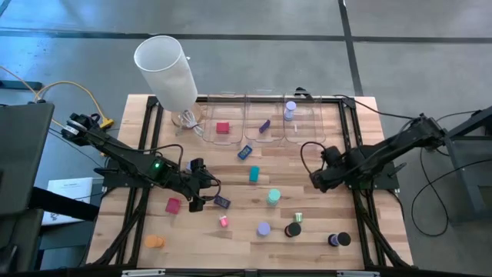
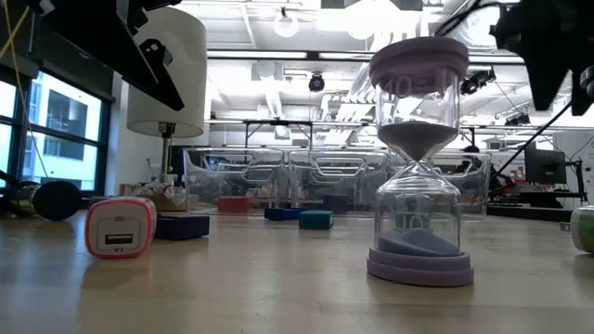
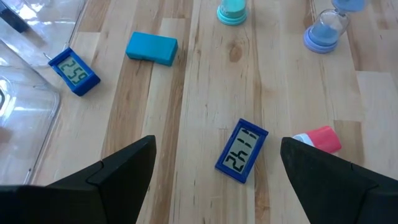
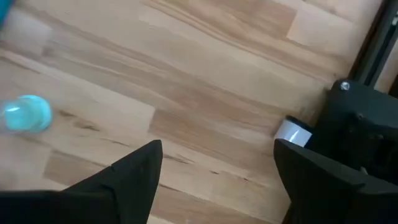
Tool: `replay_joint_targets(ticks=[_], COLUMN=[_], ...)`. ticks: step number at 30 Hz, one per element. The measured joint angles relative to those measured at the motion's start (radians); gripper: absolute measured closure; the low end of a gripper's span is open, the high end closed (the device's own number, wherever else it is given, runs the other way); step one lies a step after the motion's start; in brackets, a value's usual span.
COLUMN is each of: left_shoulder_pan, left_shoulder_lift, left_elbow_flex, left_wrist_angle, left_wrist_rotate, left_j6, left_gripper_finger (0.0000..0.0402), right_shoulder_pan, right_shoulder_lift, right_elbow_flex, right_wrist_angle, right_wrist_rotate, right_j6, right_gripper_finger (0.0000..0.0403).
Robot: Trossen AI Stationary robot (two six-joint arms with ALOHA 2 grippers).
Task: Pick & Place Office items
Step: Put the white charger adapter into the left transparent bin
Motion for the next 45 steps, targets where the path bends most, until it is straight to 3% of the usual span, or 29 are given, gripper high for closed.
replay_joint_targets(ticks=[10,14,27,38,45], left_shoulder_pan=[0.000,0.000,0.000,0.000,0.000], left_shoulder_lift=[0.000,0.000,0.000,0.000,0.000], left_elbow_flex=[0.000,0.000,0.000,0.000,0.000], left_wrist_angle=[0.000,0.000,0.012,0.025,0.024], left_wrist_rotate=[0.000,0.000,0.000,0.000,0.000], left_j6=[0.000,0.000,0.000,0.000,0.000], left_gripper_finger=[0.0064,0.0064,0.0064,0.0064,0.0064], right_shoulder_pan=[-0.045,-0.079,-0.096,-0.176,-0.178], right_shoulder_lift=[0.000,0.002,0.004,0.022,0.105], right_elbow_flex=[-0.176,-0.234,-0.232,-0.232,-0.232], right_wrist_angle=[0.001,0.026,0.072,0.273,0.306], right_wrist_rotate=[-0.114,-0.132,-0.227,-0.209,-0.380], right_j6=[0.048,-0.047,-0.318,-0.256,-0.182], right_gripper_finger=[0.0105,0.0105,0.0147,0.0148,0.0148])
